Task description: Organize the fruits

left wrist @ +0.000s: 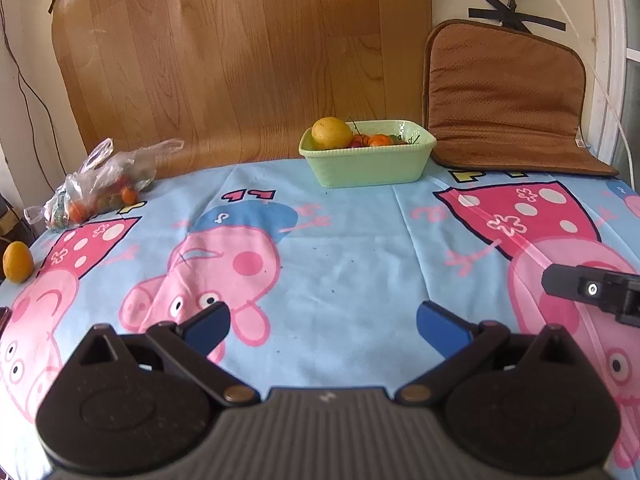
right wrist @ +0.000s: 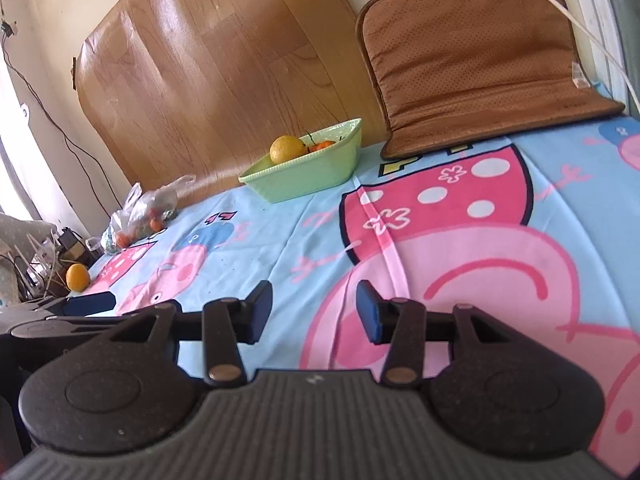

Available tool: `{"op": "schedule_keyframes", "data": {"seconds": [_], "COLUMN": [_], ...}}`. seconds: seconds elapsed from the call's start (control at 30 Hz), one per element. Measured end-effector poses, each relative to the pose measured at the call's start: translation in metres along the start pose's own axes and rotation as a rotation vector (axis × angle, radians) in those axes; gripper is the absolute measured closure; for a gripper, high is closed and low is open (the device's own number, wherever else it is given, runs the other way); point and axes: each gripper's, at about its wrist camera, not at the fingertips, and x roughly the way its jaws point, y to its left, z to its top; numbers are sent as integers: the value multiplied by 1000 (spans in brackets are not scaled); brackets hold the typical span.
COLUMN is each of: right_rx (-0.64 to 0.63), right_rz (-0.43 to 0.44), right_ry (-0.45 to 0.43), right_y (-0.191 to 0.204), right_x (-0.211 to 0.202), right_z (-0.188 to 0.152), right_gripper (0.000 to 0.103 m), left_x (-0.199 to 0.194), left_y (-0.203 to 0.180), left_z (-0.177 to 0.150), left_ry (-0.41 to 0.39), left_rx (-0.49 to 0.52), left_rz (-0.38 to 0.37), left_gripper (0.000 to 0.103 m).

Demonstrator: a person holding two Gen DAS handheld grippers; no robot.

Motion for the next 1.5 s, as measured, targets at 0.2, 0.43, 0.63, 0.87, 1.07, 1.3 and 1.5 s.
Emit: {"op": "schedule_keyframes", "data": {"seconds": [0.2,0.43,0.63,0.87,1.07,1.3,1.5], "right_rx": [10,7,-19,-21,-9,-7,-2], "right_rz": [2,15,32,-25,-58,-40,-24], "right_ry": [7,20,23,-2,-12,-26,-43], "right_y": [2,12,28,25,15,12,6], "right_x": [3,17,17,6,-2,-9,-14], "right_z": [-5,1,-1,2,-1,0,0], "right_gripper": [54,54,54,54,54,54,54], "left_x": [10,10,9,11,11,7,4], "left_y": [1,15,29,23,14,0,-13], "left_z": [-1,-6,-8,-5,-9,-5,0], "left_ry": [45,51,44,42,52,44,33], "left_rx": [-16,-45,-70,-55,-35,-16,6], "left_rz": [-25,-6,9,-22,-32,-16,-1], "left_gripper": [0,0,0,0,0,0,0]}}
